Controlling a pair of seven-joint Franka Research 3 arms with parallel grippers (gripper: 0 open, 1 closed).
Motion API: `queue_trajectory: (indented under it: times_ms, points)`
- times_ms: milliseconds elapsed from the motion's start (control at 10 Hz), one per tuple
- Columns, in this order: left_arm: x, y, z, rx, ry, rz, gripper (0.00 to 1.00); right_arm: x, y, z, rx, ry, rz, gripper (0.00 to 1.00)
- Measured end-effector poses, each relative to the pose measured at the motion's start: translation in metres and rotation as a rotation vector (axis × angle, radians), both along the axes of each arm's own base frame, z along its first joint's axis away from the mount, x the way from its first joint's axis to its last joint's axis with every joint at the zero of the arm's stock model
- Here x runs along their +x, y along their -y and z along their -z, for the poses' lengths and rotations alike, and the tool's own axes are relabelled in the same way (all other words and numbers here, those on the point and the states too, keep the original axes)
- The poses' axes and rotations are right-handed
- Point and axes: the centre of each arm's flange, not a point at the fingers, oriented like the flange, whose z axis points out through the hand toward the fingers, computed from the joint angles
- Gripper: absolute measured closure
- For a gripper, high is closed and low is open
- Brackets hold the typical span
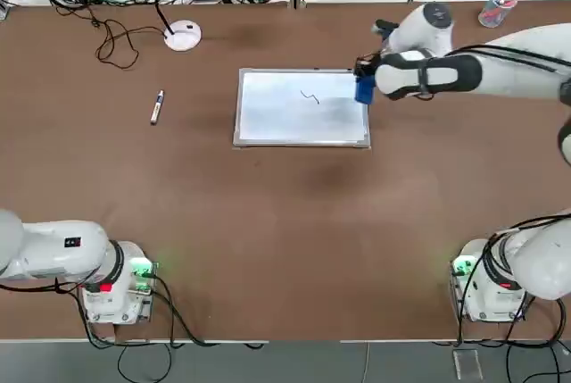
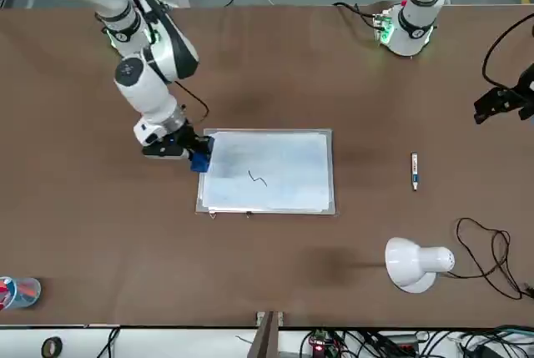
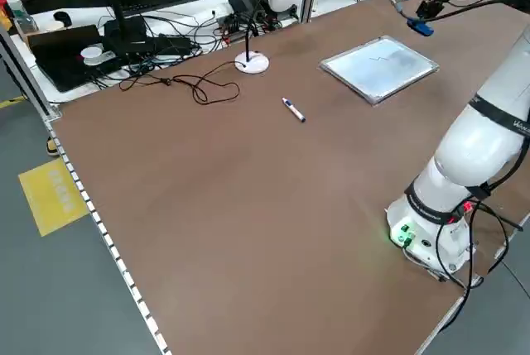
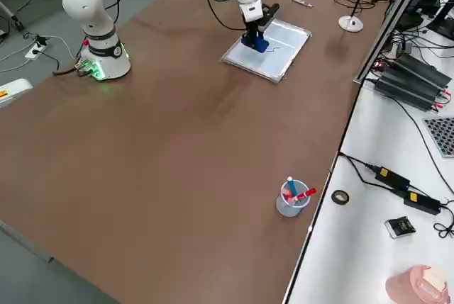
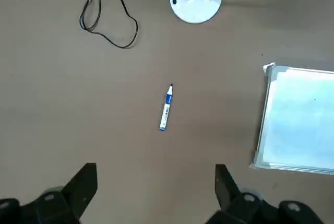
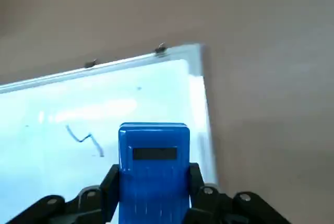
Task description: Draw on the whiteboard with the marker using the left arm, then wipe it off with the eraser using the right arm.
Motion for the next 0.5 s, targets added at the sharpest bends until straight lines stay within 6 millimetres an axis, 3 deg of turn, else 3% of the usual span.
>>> queue_trajectory:
  times_ms: [200, 500]
  points:
    - [0.0, -0.001, 0.0, 0.0, 0.0, -0.002, 0.0, 0.001, -0.024, 0.014, 0.001, -0.017, 0.01, 0.44]
    - [0.0, -0.001, 0.0, 0.0, 0.0, -0.002, 0.0, 0.007, -0.044, 0.039, -0.015, -0.035, 0.022, 0.44]
